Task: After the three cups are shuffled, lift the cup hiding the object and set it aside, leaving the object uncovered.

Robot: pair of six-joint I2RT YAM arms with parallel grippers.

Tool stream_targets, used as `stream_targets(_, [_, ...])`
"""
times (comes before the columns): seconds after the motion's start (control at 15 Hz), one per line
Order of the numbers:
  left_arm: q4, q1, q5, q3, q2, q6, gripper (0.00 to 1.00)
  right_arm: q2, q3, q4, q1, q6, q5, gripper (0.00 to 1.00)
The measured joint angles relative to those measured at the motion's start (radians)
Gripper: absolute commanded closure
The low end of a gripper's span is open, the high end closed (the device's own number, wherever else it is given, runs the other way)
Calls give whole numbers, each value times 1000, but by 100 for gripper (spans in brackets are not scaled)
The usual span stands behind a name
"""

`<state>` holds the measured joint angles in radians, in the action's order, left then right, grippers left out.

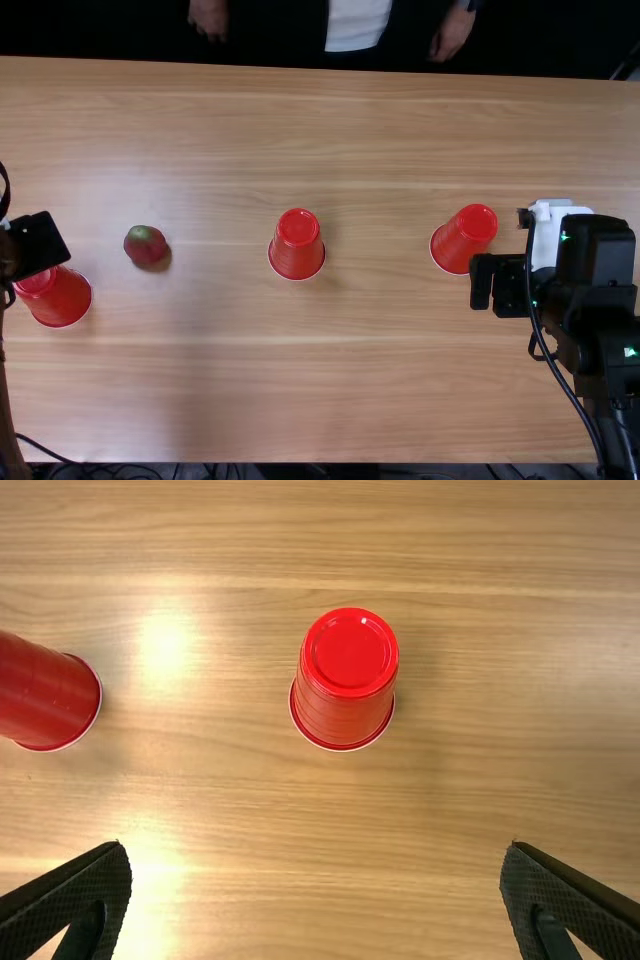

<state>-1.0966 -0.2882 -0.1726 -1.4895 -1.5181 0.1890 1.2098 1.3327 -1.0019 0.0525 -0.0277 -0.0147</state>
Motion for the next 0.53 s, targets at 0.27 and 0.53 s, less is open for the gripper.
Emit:
stream_targets(0.27, [-61,209,6,-11,113,0,0,-87,-21,-2,0,0,0,0])
stream_targets(0.53, [-180,366,23,-56,195,0,0,-106,-92,-2,0,0,0,0])
